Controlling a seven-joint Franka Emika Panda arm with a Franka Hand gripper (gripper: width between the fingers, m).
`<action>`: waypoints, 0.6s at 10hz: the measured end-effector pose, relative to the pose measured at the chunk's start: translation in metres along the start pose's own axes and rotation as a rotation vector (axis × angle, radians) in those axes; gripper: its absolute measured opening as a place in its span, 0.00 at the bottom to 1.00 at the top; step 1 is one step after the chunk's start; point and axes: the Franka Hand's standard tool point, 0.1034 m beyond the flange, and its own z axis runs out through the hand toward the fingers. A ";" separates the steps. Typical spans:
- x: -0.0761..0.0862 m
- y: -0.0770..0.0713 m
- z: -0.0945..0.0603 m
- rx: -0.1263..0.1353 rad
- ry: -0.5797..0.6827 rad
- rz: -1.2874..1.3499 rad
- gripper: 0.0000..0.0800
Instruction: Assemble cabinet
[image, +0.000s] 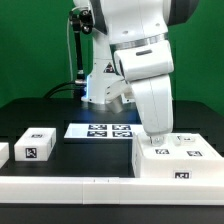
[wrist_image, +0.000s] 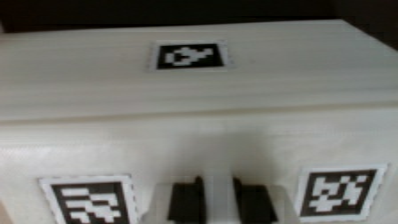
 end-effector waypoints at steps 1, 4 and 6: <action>-0.001 0.000 0.000 -0.005 0.001 -0.001 0.08; -0.002 0.000 0.000 -0.007 0.002 -0.019 0.17; -0.001 0.001 -0.002 -0.010 0.001 -0.018 0.35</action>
Offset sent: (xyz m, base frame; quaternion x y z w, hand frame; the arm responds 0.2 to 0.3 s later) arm 0.0000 0.0000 0.0000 0.0000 0.0000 0.0000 1.0000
